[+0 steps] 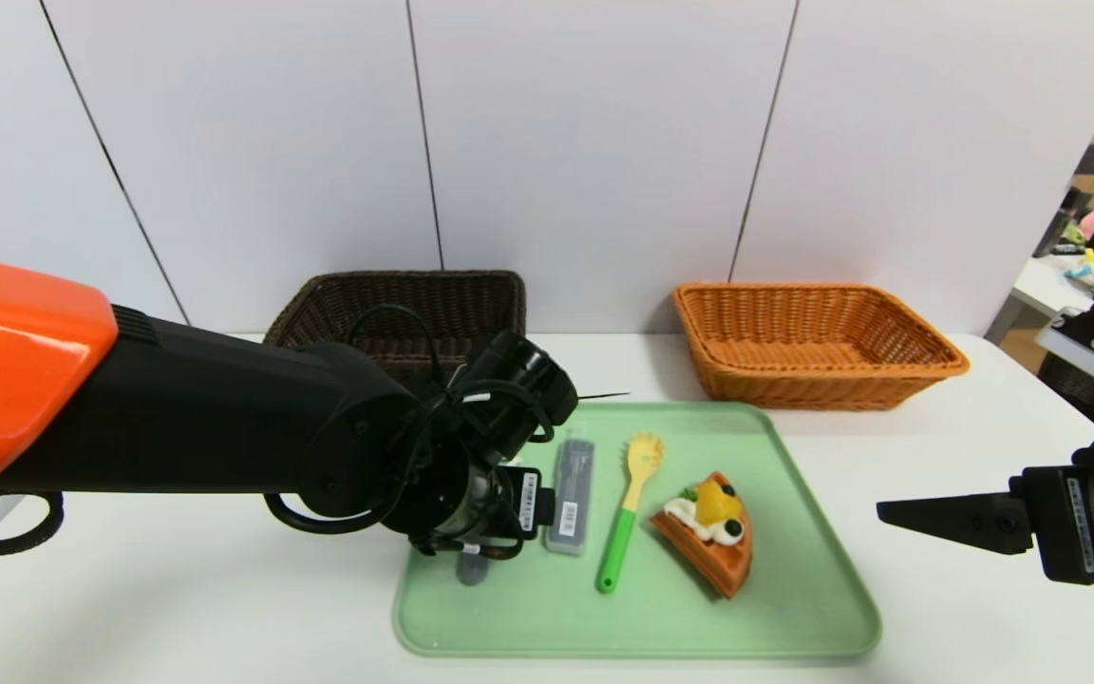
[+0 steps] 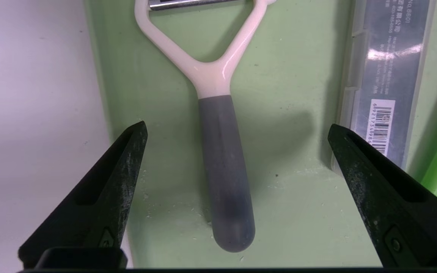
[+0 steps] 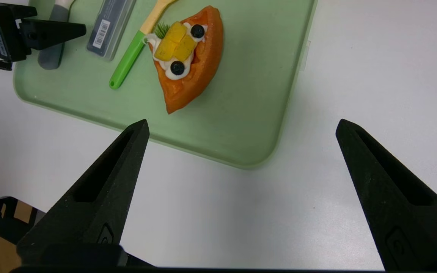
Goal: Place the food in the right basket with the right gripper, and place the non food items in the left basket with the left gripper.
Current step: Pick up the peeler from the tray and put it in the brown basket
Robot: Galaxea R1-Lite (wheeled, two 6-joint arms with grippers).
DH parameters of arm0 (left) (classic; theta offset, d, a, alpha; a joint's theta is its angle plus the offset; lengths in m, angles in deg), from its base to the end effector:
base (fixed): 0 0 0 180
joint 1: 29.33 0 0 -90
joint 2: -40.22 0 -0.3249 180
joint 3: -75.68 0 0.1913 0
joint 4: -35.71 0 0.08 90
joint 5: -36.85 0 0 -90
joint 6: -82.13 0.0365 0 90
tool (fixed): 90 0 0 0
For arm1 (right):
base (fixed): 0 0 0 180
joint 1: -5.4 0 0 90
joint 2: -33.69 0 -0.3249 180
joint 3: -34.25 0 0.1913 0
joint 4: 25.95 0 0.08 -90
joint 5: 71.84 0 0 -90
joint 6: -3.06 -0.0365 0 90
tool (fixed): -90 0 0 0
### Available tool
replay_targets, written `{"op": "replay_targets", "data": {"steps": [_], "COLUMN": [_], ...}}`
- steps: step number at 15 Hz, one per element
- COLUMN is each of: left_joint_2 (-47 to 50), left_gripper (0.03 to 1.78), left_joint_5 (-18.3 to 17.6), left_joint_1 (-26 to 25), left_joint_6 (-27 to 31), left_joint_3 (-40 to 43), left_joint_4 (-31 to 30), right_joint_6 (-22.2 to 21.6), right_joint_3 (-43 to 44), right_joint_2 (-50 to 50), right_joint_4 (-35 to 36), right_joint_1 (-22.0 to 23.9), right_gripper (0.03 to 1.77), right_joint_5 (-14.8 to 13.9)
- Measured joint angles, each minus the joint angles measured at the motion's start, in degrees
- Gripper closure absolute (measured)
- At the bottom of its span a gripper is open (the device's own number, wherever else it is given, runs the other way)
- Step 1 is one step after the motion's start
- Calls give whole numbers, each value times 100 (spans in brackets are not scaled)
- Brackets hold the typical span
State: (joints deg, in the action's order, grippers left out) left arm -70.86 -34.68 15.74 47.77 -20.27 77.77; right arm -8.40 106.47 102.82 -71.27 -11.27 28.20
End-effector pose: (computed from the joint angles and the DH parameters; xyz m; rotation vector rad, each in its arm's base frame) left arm 0.2650 -0.2493 0.1569 -0.0242 0.9310 -0.1511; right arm 0.1525 0.0523 0.2360 0.1444 0.7836 0.3687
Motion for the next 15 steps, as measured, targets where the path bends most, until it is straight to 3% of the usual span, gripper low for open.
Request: {"op": "replay_targets", "data": {"steps": [14, 15], "left_joint_2": [-177, -177], "left_gripper": [12, 23], "left_joint_5": [0, -4], "left_joint_1": [-39, -39], "left_joint_6": [-80, -129], "left_joint_3": [7, 11], "left_joint_4": [-11, -6], "right_joint_6": [-11, -9], "right_joint_3": [-28, -28], "right_joint_2": [-191, -194], "right_joint_4": [12, 15], "right_joint_1": [0, 0], "right_gripper": [10, 10], "right_joint_5": [22, 27]}}
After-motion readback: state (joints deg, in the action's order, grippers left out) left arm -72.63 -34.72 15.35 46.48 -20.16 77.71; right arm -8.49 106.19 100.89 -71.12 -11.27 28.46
